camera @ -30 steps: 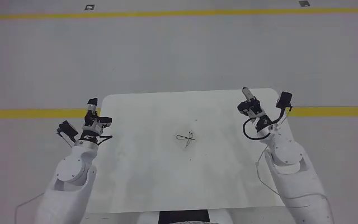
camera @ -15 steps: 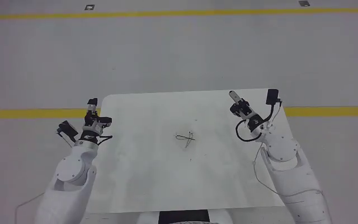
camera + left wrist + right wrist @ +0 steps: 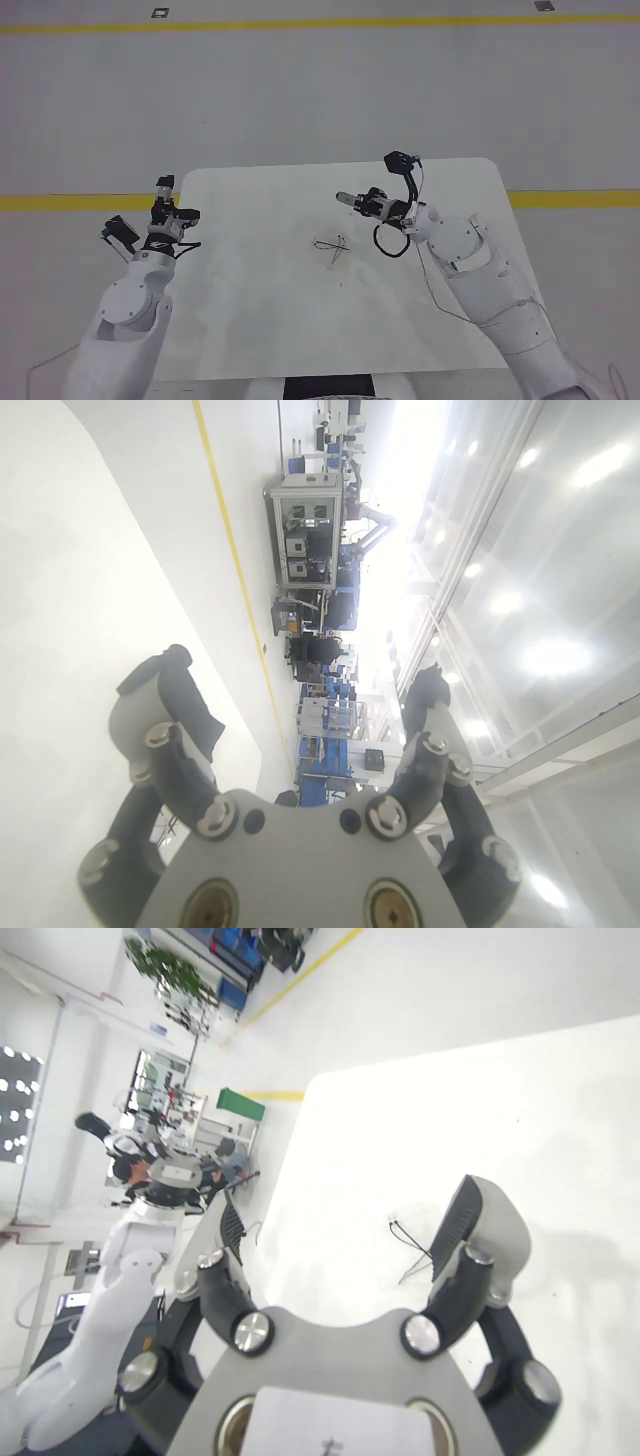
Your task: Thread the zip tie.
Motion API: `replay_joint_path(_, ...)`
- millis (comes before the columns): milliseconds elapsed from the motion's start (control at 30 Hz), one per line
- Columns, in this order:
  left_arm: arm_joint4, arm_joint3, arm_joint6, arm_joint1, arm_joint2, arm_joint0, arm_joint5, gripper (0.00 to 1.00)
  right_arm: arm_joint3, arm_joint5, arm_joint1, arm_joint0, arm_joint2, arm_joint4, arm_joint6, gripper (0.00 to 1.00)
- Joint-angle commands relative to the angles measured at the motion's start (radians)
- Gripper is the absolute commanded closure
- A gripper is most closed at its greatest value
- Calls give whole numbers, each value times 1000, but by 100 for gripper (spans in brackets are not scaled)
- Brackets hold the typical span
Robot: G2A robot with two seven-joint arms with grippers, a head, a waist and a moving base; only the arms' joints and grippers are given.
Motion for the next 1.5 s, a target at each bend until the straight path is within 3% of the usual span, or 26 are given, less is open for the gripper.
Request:
replay_joint_path(0,0,0,0,0,0,0,0,0,-1,0,0,-1,2,2,-2,0)
replay_joint_path(300,0,0,0,0,0,0,0,0,-1,0,0,-1,2,2,-2,0)
replay_joint_path(367,0,0,0,0,0,0,0,0,-15,-25,0,20,-32,-64,41,0)
replay_joint_path(533,0,0,0,0,0,0,0,0,50,-22,-20,128,-160,-162,156,0)
replay_joint_path(700,0,0,0,0,0,0,0,0,106,-9,-43,189,-265,-241,194,0)
replay_joint_path(1000,0,0,0,0,0,0,0,0,106,-12,-44,190,-266,-241,187,0)
replay_joint_path(1067,0,0,0,0,0,0,0,0,108,-29,-44,193,-276,-257,198,0)
replay_joint_path(1200,0,0,0,0,0,0,0,0,151,-77,-57,263,-329,-283,304,0)
replay_joint_path(1467,0,0,0,0,0,0,0,0,306,-176,-111,419,-456,-271,442,0)
